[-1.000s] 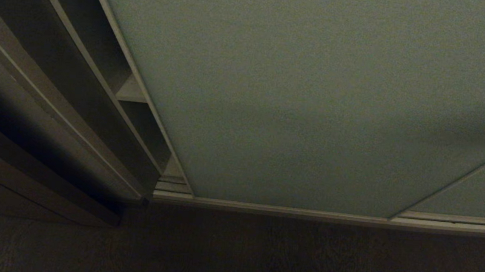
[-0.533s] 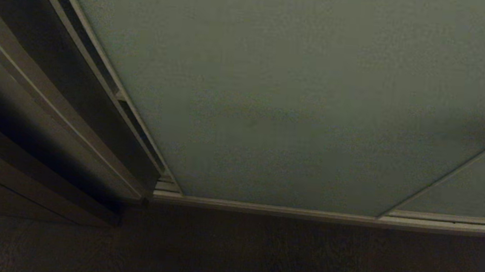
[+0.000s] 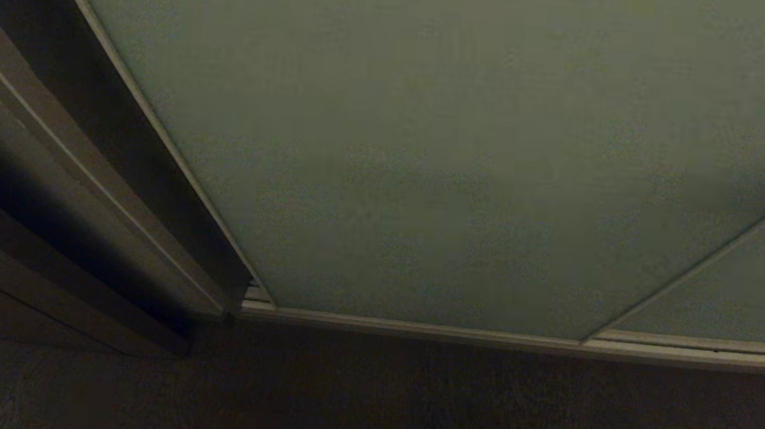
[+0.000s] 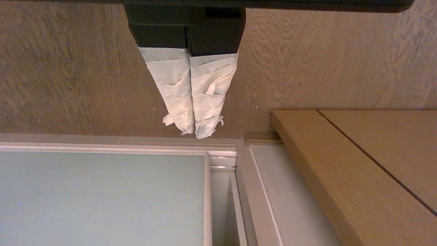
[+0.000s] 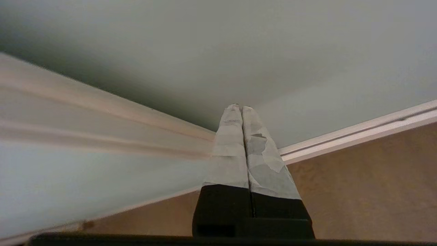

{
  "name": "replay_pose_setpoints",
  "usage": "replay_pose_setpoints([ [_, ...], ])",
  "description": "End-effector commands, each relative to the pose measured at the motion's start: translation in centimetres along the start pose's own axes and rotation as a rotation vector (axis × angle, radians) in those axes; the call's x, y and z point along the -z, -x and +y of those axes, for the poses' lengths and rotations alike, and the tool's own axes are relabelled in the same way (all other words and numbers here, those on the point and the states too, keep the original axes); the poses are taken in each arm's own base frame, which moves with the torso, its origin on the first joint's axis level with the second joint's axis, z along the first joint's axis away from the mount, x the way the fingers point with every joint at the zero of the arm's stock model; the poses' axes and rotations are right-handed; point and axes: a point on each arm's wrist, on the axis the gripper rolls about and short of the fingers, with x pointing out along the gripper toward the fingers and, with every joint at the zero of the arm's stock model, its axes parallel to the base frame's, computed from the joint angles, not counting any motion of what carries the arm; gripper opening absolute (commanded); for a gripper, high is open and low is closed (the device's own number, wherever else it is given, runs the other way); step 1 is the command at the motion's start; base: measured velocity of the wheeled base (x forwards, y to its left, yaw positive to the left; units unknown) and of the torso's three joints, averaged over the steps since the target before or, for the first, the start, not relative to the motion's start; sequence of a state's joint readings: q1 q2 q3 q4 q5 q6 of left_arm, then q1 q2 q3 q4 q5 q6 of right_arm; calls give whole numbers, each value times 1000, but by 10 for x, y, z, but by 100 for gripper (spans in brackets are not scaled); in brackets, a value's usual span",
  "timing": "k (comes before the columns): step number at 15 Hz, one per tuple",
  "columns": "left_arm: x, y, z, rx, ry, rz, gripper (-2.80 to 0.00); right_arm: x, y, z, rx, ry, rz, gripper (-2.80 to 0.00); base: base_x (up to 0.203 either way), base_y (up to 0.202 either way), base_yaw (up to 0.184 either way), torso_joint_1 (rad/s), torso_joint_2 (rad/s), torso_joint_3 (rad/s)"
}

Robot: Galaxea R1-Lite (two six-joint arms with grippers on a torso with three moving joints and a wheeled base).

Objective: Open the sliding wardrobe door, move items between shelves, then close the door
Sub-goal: Close the door

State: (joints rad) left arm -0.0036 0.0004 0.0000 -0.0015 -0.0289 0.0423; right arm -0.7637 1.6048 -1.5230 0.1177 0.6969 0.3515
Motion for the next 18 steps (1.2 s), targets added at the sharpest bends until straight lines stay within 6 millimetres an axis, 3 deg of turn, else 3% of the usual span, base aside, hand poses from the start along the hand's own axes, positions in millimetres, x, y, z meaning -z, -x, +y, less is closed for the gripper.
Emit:
replay_pose_setpoints([
  [1,0,0,0,0,-1,0,-280,4,-9,2,-25,-5,25,-280,0,0,0,0,0,0],
  [8,0,0,0,1,1,0,-280,16,-31,26,-119,7,85,-280,0,0,0,0,0,0],
  [12,0,0,0,1,-1,0,-280,21,-45,36,-77,17,77,-280,0,0,0,0,0,0],
  [18,0,0,0,0,-1,0,-280,28,-53,57,-104,47,67,-280,0,0,0,0,0,0],
])
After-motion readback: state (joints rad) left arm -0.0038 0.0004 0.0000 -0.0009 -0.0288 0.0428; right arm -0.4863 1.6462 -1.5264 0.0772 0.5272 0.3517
